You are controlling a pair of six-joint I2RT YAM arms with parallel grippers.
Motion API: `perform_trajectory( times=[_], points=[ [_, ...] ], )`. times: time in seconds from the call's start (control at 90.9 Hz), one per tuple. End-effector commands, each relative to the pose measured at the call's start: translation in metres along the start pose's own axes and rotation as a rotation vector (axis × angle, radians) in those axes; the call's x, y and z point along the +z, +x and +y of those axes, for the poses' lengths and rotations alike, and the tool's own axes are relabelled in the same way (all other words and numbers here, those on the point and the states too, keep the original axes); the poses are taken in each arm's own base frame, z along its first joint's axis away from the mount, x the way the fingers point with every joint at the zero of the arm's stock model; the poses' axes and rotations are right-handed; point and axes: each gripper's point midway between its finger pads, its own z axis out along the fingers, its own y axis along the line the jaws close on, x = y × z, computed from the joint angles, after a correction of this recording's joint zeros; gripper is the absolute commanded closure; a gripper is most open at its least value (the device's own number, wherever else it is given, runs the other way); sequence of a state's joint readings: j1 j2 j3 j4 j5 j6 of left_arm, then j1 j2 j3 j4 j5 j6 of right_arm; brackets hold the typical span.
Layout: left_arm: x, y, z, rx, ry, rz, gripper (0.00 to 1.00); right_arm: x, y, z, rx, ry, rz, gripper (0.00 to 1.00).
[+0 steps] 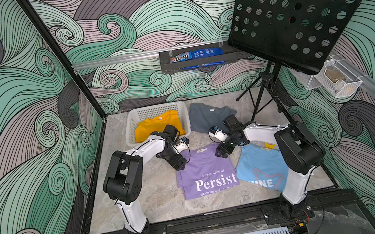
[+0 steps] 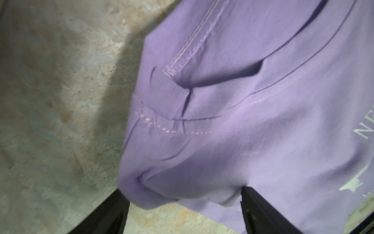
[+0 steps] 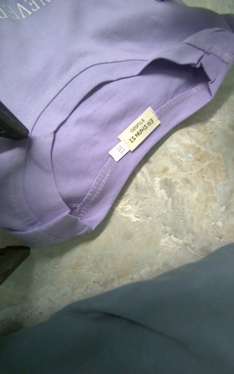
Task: Put the folded t-shirts into the basket
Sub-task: Pick up the T-shirt from the center of the board.
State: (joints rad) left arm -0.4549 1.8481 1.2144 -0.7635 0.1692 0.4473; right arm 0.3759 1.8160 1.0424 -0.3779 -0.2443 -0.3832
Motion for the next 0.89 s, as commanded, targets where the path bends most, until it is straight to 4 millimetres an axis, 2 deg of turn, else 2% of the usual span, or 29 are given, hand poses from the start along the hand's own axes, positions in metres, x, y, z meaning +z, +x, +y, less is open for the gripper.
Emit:
perform_trajectory(
  times=[0.0,0.22,0.418,0.616,0.77,0.88],
  points=[
    [0.001,-0.006,-0.005,0.022,0.033,-0.002,0.11,0.003,0.001,0.007,-0.001,-0.023,0.003,0.14],
    [0.014,-0.002,-0.01,0.048,0.04,0.013,0.12,0.009,0.008,0.011,-0.001,-0.025,0.021,0.2],
    [0.021,-0.005,-0.017,0.051,0.064,-0.001,0.24,0.015,0.014,0.017,0.004,-0.048,0.032,0.3],
    [0.028,-0.005,-0.024,0.041,0.091,-0.015,0.49,0.02,0.015,0.024,0.004,-0.075,0.032,0.48],
    [0.024,-0.006,-0.026,0.036,0.085,-0.041,0.7,0.018,0.009,0.029,0.027,-0.101,-0.001,0.63],
    [0.017,-0.007,-0.029,0.038,0.091,-0.066,0.84,0.011,-0.003,0.032,0.038,-0.111,-0.055,0.79]
  ],
)
